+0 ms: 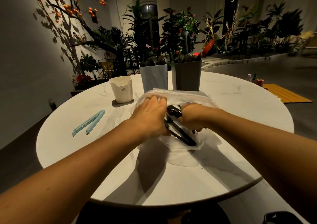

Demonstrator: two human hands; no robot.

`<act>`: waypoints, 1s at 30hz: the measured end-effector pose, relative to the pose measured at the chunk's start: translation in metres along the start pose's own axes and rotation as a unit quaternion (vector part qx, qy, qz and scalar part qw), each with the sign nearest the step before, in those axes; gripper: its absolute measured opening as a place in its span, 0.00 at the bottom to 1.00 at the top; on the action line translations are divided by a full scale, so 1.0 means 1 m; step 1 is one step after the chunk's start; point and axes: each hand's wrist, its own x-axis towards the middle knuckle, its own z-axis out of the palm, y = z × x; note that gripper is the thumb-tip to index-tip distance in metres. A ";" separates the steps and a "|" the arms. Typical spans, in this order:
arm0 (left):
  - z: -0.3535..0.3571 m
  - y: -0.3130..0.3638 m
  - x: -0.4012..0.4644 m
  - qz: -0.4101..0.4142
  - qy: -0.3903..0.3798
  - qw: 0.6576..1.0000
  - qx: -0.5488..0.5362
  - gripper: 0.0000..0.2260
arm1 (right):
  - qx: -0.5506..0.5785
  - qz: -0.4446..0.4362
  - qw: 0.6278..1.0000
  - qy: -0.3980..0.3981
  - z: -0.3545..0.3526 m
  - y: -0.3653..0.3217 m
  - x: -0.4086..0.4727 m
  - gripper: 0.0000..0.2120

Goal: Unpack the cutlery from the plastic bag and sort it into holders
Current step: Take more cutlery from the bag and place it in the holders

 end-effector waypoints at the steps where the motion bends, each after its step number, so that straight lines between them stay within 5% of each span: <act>1: 0.000 0.000 0.000 0.001 0.002 1.000 0.000 0.42 | -0.010 0.000 1.000 0.001 0.000 0.000 0.000 0.10; 5: 0.000 0.002 0.002 0.000 0.017 1.000 0.002 0.40 | 0.027 0.008 0.999 -0.027 -0.002 0.005 -0.004 0.05; 13: -0.010 0.005 0.000 0.029 0.122 0.990 -0.057 0.25 | 0.166 0.002 0.984 -0.058 -0.017 0.013 -0.018 0.11; 18: -0.028 0.009 0.001 0.006 0.144 0.964 -0.222 0.14 | 0.257 -0.015 0.957 -0.130 -0.034 0.026 -0.037 0.12; 24: -0.043 0.009 -0.003 0.034 0.211 0.910 -0.355 0.14 | 0.320 -0.027 0.930 -0.177 -0.050 0.036 -0.066 0.15; 30: -0.031 0.007 -0.008 0.011 0.050 0.960 -0.274 0.22 | 0.327 -0.030 0.924 -0.195 -0.053 0.053 -0.087 0.15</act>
